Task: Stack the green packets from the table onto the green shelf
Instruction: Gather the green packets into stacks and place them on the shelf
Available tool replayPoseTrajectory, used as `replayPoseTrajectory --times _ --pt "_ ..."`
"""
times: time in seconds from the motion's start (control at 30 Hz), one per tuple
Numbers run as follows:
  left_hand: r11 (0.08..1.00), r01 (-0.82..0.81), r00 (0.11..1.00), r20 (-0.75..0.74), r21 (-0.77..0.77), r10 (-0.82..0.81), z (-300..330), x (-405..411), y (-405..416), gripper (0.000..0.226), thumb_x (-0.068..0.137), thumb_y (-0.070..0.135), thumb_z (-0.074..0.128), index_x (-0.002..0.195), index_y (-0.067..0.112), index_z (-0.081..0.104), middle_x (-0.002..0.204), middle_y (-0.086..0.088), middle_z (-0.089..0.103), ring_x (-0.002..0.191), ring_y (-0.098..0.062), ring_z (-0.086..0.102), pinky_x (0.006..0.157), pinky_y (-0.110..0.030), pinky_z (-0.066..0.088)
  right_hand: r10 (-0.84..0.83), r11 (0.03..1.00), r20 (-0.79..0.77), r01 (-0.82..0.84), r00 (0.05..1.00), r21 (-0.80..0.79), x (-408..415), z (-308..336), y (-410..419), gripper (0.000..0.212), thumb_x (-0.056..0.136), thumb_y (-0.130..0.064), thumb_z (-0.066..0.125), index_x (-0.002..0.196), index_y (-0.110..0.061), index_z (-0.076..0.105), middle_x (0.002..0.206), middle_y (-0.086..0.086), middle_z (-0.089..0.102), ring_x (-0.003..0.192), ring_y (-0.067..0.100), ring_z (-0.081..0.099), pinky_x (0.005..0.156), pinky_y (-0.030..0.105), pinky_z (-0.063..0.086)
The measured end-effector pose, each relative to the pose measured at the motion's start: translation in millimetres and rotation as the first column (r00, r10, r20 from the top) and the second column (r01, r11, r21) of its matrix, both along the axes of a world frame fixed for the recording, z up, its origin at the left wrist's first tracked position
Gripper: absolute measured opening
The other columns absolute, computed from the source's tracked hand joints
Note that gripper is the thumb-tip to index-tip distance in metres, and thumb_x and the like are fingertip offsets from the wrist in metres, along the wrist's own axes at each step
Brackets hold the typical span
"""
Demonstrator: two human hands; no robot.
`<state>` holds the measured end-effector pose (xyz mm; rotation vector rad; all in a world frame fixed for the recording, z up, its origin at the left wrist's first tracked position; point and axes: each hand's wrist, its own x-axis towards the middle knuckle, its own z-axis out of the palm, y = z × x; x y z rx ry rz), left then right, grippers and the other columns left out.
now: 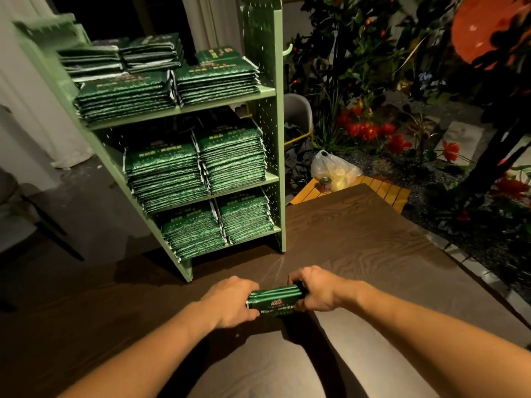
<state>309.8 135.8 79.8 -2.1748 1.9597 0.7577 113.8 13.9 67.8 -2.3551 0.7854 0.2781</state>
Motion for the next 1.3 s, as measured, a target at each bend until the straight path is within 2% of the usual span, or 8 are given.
replayPoseTrajectory --times 0.33,0.57,0.8,0.97,1.07,1.13,1.23,1.3 --pt "0.985 0.031 0.998 0.063 -0.167 -0.021 96.1 22.7 -12.8 0.064 0.093 0.047 0.068 0.148 0.022 0.047 0.125 -0.001 0.068 0.111 -0.018 0.065 0.093 -0.031 0.049 0.033 0.999 0.131 -0.032 0.991 -0.006 17.2 93.4 -29.6 0.022 0.083 -0.019 0.079 0.090 -0.026 0.059 0.092 -0.008 0.066 0.086 0.010 0.062 0.071 0.020 0.050" --pt "0.973 0.032 0.998 0.068 -0.230 -0.017 156.1 37.4 -18.1 0.071 0.094 0.046 0.068 0.154 0.020 0.040 0.119 -0.003 0.070 0.109 -0.012 0.066 0.081 -0.020 0.042 0.082 0.995 0.209 -0.067 0.974 -0.079 29.1 151.1 -36.4 0.023 0.086 -0.026 0.078 0.087 -0.031 0.055 0.091 -0.008 0.065 0.085 0.010 0.063 0.074 0.023 0.051" --pt "0.951 0.047 0.994 0.107 -0.306 -0.015 206.1 44.4 -18.8 0.070 0.092 0.048 0.068 0.152 0.021 0.043 0.076 0.011 0.059 0.071 0.005 0.056 0.058 -0.005 0.033 0.069 0.997 0.291 -0.054 0.954 -0.058 32.8 200.8 -41.4 0.020 0.086 -0.030 0.079 0.095 -0.022 0.063 0.095 -0.004 0.071 0.088 0.013 0.069 0.083 0.036 0.059" --pt "0.916 0.000 0.999 0.049 -0.401 0.022 234.4 53.1 -19.3 0.073 0.092 0.046 0.070 0.152 0.015 0.042 0.054 0.007 0.051 0.049 0.009 0.053 0.061 -0.008 0.044 -0.010 0.999 0.409 -0.011 0.913 0.049 35.0 232.8 -45.9 0.035 0.080 -0.045 0.080 0.105 -0.032 0.059 0.107 -0.013 0.064 0.101 0.015 0.067 0.098 0.046 0.054" --pt "0.875 -0.041 0.998 0.019 -0.482 0.058 248.5 59.7 -18.5 0.070 0.089 0.047 0.072 0.148 0.016 0.049 0.059 0.006 0.057 0.052 0.005 0.055 0.057 -0.011 0.040 -0.116 0.984 0.479 0.036 0.870 0.172 36.3 250.9 -43.5 0.046 0.090 -0.031 0.074 0.129 -0.017 0.055 0.112 -0.009 0.063 0.067 -0.007 0.065 0.061 0.012 0.054" --pt "0.838 -0.042 0.998 0.021 -0.545 0.064 255.6 66.7 -18.6 0.058 0.085 0.052 0.074 0.133 0.021 0.062 0.084 0.010 0.058 0.079 0.000 0.060 0.064 -0.013 0.036 -0.155 0.969 0.511 0.029 0.846 0.245 36.5 258.4 -42.3 0.033 0.096 -0.017 0.066 0.127 -0.016 0.056 0.112 -0.007 0.068 0.067 -0.015 0.062 0.055 0.005 0.046" --pt "0.788 -0.176 0.976 -0.209 -0.591 0.061 262.6 72.8 -18.3 0.024 0.083 0.042 0.080 0.102 0.030 0.072 0.097 0.013 0.060 0.088 -0.005 0.060 0.075 -0.022 0.044 -0.210 0.953 0.577 0.033 0.789 0.301 40.3 263.3 -40.3 0.039 0.095 -0.020 0.067 0.132 -0.026 0.057 0.124 -0.008 0.069 0.113 0.005 0.065 0.098 0.030 0.053" --pt "0.743 -0.372 0.866 -0.496 -0.556 0.063 266.8 69.0 -17.5 0.017 0.085 0.029 0.079 0.100 0.031 0.072 0.101 0.011 0.073 0.092 -0.004 0.068 0.083 -0.025 0.053 -0.283 0.931 0.614 0.056 0.736 0.362 42.9 266.4 -38.7 0.030 0.096 -0.016 0.064 0.126 -0.023 0.063 0.119 -0.006 0.073 0.112 0.016 0.067 0.100 0.042 0.054"
